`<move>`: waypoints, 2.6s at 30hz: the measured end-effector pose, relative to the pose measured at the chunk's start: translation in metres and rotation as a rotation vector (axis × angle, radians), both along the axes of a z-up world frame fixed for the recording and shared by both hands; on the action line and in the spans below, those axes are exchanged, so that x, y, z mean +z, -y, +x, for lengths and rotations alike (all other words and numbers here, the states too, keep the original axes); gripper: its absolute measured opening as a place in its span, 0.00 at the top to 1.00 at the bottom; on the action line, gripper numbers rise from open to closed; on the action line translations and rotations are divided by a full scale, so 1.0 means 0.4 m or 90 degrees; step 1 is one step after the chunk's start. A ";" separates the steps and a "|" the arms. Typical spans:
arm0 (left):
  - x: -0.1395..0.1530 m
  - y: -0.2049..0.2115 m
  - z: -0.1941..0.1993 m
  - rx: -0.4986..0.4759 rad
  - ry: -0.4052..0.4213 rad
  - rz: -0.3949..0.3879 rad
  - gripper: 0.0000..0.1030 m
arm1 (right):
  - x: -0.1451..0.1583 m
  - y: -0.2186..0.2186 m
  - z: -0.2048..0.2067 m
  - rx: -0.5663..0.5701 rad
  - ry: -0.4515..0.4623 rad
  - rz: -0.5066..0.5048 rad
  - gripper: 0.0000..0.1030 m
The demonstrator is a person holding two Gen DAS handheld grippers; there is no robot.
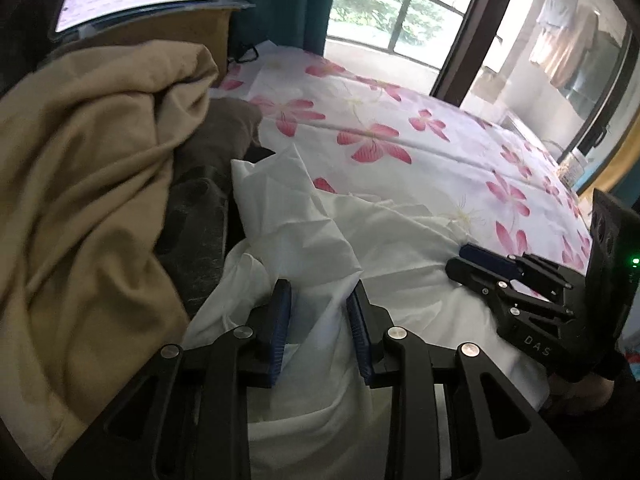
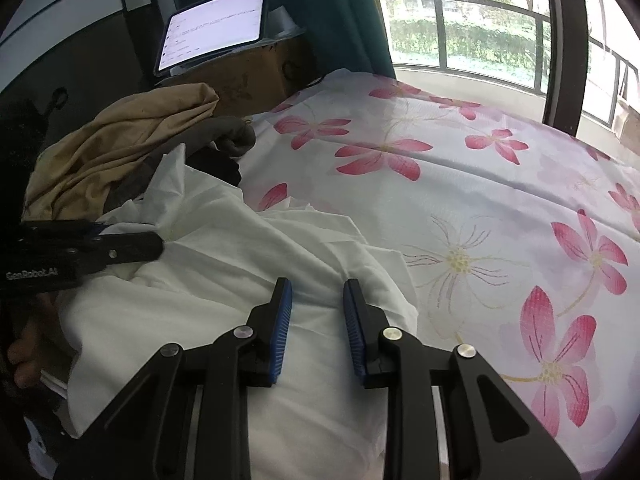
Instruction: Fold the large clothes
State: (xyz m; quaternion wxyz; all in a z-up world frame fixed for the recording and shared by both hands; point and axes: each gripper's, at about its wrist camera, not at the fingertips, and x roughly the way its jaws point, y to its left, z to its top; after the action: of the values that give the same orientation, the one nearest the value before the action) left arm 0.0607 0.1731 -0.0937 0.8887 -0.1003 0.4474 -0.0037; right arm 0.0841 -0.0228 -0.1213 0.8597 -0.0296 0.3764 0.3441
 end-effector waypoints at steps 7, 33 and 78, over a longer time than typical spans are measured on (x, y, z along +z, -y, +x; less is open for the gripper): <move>0.049 -0.003 -0.052 0.015 0.028 0.016 0.68 | 0.020 0.026 -0.011 -0.021 -0.014 0.020 0.74; -0.036 0.035 -0.179 -0.001 0.003 -0.009 0.68 | 0.018 0.092 -0.168 -0.029 -0.002 0.002 0.19; 0.101 0.364 -0.204 -0.054 0.205 0.080 0.68 | 0.116 0.439 -0.256 -0.194 0.062 0.031 0.09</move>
State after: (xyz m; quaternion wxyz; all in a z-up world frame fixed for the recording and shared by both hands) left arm -0.0207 0.0276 -0.0534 0.9523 -0.0241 0.3027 -0.0292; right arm -0.0184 -0.1982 -0.0748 0.9197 0.0321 0.3257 0.2171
